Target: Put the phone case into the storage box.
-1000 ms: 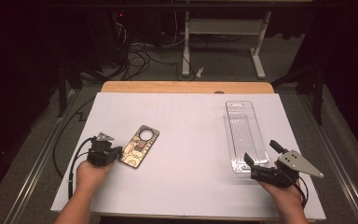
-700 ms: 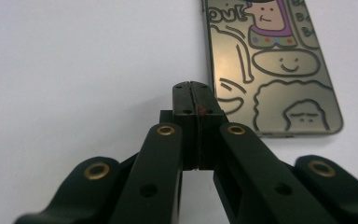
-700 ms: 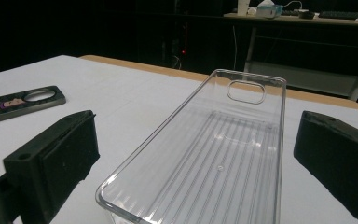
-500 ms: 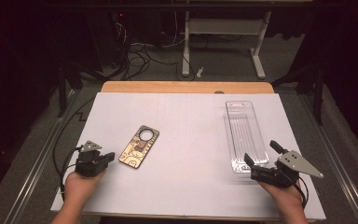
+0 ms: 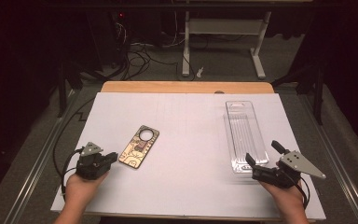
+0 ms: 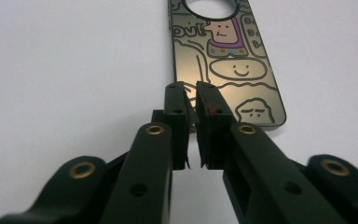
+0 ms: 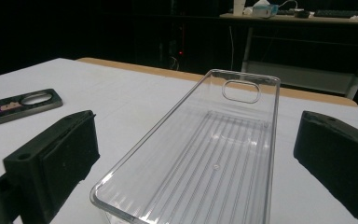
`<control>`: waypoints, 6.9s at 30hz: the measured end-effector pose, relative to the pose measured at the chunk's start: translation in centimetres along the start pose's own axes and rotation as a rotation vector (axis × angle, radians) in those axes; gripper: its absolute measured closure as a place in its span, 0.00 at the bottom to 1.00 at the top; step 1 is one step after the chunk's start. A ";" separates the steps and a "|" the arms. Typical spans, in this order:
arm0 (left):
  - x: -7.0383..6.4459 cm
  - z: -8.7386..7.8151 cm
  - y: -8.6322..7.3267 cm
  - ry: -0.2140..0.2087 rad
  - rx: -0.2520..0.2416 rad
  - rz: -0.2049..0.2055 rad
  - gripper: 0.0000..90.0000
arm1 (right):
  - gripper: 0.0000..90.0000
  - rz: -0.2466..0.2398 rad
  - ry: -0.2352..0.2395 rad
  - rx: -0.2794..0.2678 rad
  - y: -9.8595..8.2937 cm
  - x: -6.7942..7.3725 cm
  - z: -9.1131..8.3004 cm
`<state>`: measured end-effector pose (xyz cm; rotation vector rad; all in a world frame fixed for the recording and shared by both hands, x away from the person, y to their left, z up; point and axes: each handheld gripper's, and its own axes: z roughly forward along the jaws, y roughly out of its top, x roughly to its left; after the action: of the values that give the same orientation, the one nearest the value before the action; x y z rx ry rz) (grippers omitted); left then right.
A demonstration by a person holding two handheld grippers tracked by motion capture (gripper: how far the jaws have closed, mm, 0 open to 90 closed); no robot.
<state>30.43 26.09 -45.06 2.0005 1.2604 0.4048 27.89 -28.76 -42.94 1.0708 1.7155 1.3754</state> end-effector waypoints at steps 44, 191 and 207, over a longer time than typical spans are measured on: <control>-1.3 1.2 1.5 -0.044 0.117 0.014 0.00 | 0.01 0.004 0.011 0.004 -0.1 -0.2 0.1; -3.6 6.2 8.6 -0.105 0.415 0.105 0.14 | 0.01 0.004 0.012 -0.013 0.1 0.3 -0.2; -3.7 4.6 5.4 -0.176 0.211 0.066 0.14 | 0.01 -0.006 0.015 -0.012 0.1 0.4 -0.1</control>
<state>35.00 19.58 -43.92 2.2061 1.1700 0.1264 27.59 -28.43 -42.83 1.0506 1.7180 1.3915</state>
